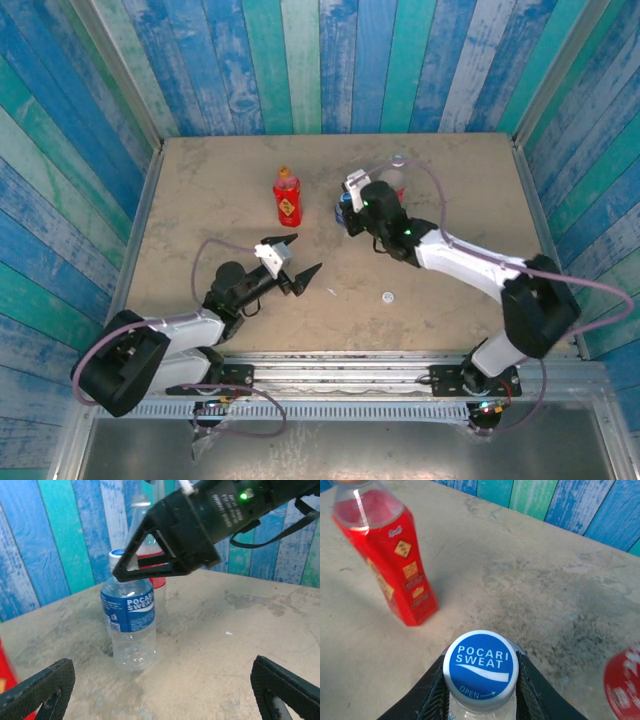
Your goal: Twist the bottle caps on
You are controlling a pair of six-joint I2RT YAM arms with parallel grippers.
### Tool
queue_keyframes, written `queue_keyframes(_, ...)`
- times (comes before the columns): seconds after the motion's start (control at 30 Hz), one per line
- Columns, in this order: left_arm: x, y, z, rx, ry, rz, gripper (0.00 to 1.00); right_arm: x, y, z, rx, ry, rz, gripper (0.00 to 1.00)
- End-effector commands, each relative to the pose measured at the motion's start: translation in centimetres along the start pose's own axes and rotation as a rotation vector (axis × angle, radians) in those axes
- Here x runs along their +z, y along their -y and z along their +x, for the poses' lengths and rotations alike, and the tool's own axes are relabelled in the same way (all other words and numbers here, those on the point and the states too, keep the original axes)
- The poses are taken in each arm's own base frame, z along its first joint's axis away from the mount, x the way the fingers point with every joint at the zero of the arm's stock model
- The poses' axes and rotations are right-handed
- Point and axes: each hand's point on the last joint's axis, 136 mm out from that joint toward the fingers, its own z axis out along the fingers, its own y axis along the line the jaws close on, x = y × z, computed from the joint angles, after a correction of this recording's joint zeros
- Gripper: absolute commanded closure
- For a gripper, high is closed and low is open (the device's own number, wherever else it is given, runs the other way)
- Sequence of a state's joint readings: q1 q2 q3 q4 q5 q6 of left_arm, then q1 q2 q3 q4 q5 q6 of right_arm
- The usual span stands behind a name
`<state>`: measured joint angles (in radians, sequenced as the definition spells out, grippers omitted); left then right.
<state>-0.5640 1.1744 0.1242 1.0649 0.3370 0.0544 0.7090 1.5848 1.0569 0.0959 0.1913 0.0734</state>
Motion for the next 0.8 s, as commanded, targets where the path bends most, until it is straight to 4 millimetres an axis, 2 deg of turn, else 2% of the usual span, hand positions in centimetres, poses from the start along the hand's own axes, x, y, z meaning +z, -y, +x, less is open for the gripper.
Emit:
queue_keyframes(0.0,-0.4,-0.8,0.1,-0.030,-0.012,-0.054,0.06,2.2,1.1,-1.3,0.080,-0.004,0.055,0.77)
queue_keyframes(0.07,-0.4,-0.6,0.0,-0.023,-0.010,-0.044,0.06,3.6,1.4,-1.0,0.104,-0.042,0.056,0.76)
queue_keyframes(0.2,-0.2,-0.5,0.3,-0.021,-0.026,-0.031,0.06,5.3,1.3,0.5,0.119,-0.101,0.033,0.73)
queue_keyframes(0.3,0.0,-0.2,0.2,-0.020,-0.023,-0.013,0.06,5.8,1.4,1.3,0.119,-0.131,0.024,0.67)
queue_keyframes(0.4,0.1,-0.1,0.1,-0.018,-0.018,-0.001,0.06,5.6,1.1,1.0,0.098,-0.125,0.004,0.61)
queue_keyframes(0.47,0.1,-0.1,0.0,-0.013,-0.015,-0.001,0.06,5.2,1.0,0.3,0.080,-0.107,-0.009,0.54)
queue_keyframes(0.67,-0.1,0.1,-0.3,0.000,-0.005,0.009,0.06,2.3,0.0,-2.7,-0.014,-0.021,-0.090,0.18)
queue_keyframes(0.73,0.0,0.2,-0.5,0.007,0.000,0.012,0.06,1.2,0.6,-3.6,-0.025,0.003,-0.064,0.06)
queue_keyframes(0.77,0.0,0.2,-0.5,0.009,-0.001,0.013,0.06,0.7,0.9,-3.8,-0.032,0.006,-0.048,0.03)
